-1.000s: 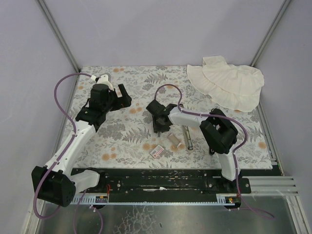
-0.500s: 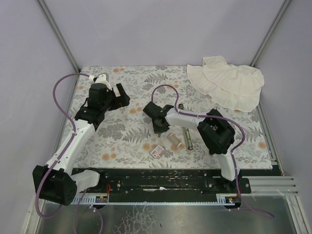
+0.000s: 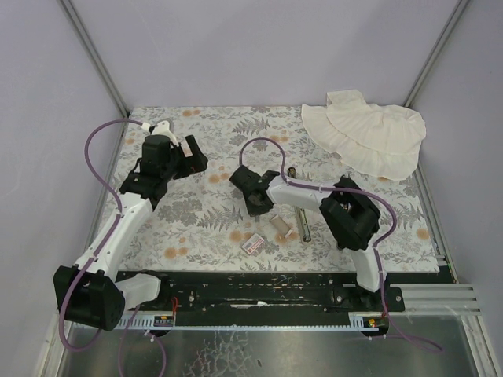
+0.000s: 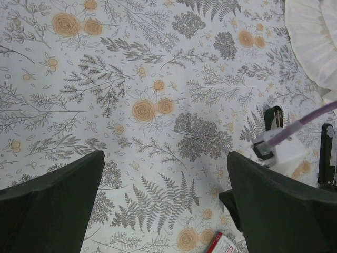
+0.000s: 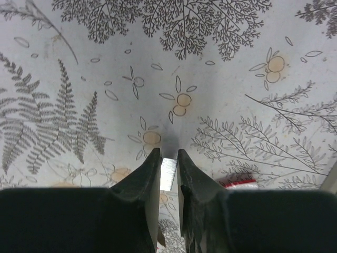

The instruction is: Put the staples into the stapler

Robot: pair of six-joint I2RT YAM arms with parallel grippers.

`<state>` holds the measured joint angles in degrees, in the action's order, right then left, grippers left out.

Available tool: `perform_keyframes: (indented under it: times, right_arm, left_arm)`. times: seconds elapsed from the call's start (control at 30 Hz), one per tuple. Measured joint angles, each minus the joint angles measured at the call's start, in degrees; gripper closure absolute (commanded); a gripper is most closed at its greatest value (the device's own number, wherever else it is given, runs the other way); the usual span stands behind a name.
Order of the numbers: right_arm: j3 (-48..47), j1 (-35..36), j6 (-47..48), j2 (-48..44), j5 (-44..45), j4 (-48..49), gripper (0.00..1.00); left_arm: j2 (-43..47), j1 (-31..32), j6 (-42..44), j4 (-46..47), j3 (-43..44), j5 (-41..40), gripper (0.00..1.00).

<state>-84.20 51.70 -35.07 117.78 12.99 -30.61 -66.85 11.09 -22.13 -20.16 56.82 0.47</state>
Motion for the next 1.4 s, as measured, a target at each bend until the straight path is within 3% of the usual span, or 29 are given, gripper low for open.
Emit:
perform_keyframes:
  times: [0.13, 0.3, 0.53, 0.83, 1.4]
  right_arm:
    - [3.8, 0.0, 3.1, -5.6, 0.0, 1.8, 0.84]
    - [12.3, -1.7, 8.2, -21.0, -0.4, 6.9, 0.84]
    - [26.3, -11.7, 12.8, -36.5, -1.2, 10.9, 0.84]
    - [38.9, -14.9, 15.0, -38.8, -3.3, 14.5, 0.85]
    - [39.8, -15.5, 16.8, -38.4, -3.7, 19.3, 0.87]
  left_arm:
    - [0.0, 0.0, 0.0, -0.1, -0.6, 0.0, 0.00]
    - [-0.2, 0.0, 0.0, -0.1, -0.7, 0.0, 0.00]
    - [-0.5, 0.0, 0.2, 0.1, -1.2, 0.4, 0.00]
    - [1.0, 0.0, 1.3, 0.9, -3.3, 1.9, 0.00]
    - [1.0, 0.0, 1.7, 1.3, -3.5, 2.6, 0.00]
